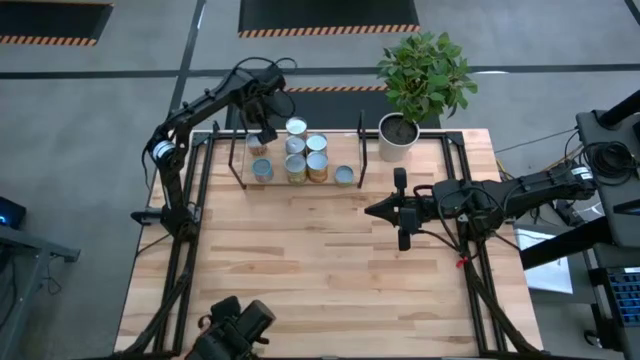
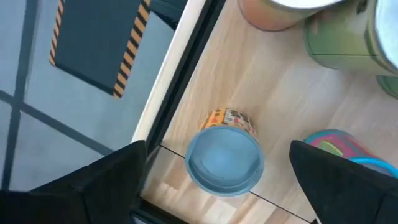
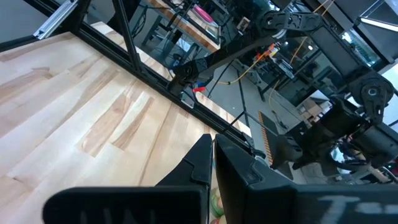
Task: Pick and place cans onto a shelf
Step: Put the canned spices on the shelf
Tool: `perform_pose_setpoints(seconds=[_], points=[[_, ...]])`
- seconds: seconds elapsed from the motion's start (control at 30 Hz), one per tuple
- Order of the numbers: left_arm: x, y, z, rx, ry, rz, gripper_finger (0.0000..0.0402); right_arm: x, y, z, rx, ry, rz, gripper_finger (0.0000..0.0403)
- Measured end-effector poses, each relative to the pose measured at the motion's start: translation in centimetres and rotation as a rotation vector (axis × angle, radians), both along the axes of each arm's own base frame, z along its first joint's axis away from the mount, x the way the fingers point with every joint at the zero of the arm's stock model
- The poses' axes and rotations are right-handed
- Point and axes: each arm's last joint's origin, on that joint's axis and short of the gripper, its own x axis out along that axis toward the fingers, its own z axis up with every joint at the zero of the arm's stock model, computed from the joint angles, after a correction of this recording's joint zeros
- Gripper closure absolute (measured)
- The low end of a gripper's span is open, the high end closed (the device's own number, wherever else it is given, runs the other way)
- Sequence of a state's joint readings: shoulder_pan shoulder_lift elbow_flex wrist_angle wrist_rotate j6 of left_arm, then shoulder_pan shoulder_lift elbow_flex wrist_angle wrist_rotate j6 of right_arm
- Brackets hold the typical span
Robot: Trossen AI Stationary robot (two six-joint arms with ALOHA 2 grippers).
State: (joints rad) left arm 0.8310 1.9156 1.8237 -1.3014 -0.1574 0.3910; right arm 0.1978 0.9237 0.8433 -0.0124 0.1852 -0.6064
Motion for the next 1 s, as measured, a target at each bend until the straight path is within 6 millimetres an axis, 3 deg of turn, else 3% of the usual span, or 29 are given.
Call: perform_pose_setpoints(seconds=[0.2, 0.63, 1.0], points=[[-0.2, -0.1, -1.0, -0.020, 0.021, 0.038, 0.0093, 0.0, 0.0, 0.0, 0.000, 0.000, 0.000, 0.0394], [-0.3, -0.1, -2.1, -0.028, 0.043, 0.031, 0.0384, 0.0, 0.0, 0.0, -0.006, 0.005, 0.001, 0.0394], [-0.3, 0.0, -2.9, -0.021, 0.035, 0.033, 0.0390, 0.0, 0.0, -0.1, -0.005, 0.006, 0.001, 0.0394]])
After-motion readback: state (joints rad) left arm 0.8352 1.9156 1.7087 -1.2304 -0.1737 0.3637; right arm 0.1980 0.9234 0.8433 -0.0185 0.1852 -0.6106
